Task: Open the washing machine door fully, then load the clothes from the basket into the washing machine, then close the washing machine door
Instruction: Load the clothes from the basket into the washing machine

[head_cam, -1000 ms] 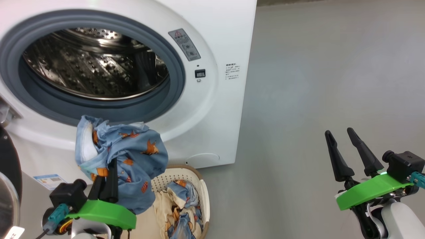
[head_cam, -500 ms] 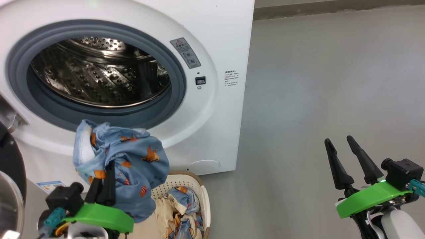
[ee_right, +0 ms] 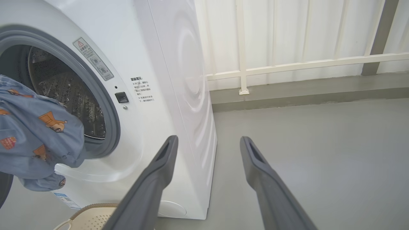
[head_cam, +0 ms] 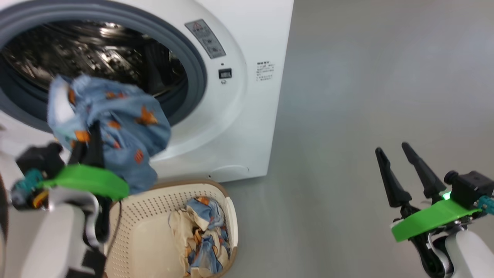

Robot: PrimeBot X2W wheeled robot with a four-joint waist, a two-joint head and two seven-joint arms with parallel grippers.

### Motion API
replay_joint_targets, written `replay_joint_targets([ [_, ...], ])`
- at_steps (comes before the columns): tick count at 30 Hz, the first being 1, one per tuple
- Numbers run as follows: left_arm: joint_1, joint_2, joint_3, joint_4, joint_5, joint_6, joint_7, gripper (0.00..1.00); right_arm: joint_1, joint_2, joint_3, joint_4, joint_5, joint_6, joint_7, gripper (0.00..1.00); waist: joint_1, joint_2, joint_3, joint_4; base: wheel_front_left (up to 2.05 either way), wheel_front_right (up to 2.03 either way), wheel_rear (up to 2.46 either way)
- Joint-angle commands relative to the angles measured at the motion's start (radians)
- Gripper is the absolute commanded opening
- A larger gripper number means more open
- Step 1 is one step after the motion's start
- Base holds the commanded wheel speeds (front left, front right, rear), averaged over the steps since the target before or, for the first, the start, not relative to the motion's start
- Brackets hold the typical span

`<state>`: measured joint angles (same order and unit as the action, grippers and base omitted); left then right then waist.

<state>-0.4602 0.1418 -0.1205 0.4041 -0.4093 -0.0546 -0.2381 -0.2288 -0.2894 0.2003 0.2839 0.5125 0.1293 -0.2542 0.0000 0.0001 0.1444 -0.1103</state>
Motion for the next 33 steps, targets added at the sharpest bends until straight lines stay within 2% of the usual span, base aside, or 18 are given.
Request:
replay_joint_targets([
  [1, -0.063, 0.035, 0.040, -0.002, -0.006, -0.005, -0.009, 0.00, -0.028, -0.020, 0.020, -0.028, 0.007, 0.001, -0.008, 1.00, 0.0000, -0.0001, 0.049, -0.028, 0.00, 0.00, 0.00],
  [8, -0.311, 0.060, 0.079, 0.212, 0.007, -0.017, -0.022, 0.00, -0.074, -0.060, 0.030, -0.051, 0.025, 0.001, -0.008, 1.00, 0.0000, -0.0001, 0.195, -0.082, 0.00, 0.00, 0.00],
  [17, -0.545, 0.109, 0.142, 0.345, 0.048, -0.016, -0.023, 0.00, -0.138, -0.076, 0.034, -0.091, 0.039, 0.001, -0.008, 1.00, 0.0000, -0.0001, 0.367, -0.152, 0.00, 0.00, 0.00],
  [24, -0.695, 0.150, 0.140, 0.442, 0.105, -0.009, -0.024, 0.00, -0.173, -0.061, 0.045, -0.108, 0.045, 0.001, -0.008, 1.00, 0.0000, -0.0001, 0.476, -0.203, 0.00, 0.00, 0.00],
  [28, -0.770, 0.176, 0.140, 0.448, 0.140, 0.000, -0.024, 0.00, -0.186, -0.047, 0.050, -0.108, 0.048, 0.001, -0.008, 1.00, 0.0000, -0.0001, 0.519, -0.227, 0.00, 0.00, 0.00],
  [33, -0.812, 0.190, 0.176, 0.313, 0.176, 0.021, -0.024, 0.00, -0.199, -0.037, 0.046, -0.111, 0.049, 0.001, -0.008, 1.00, 0.0000, -0.0001, 0.548, -0.242, 0.00, 0.00, 0.00],
])
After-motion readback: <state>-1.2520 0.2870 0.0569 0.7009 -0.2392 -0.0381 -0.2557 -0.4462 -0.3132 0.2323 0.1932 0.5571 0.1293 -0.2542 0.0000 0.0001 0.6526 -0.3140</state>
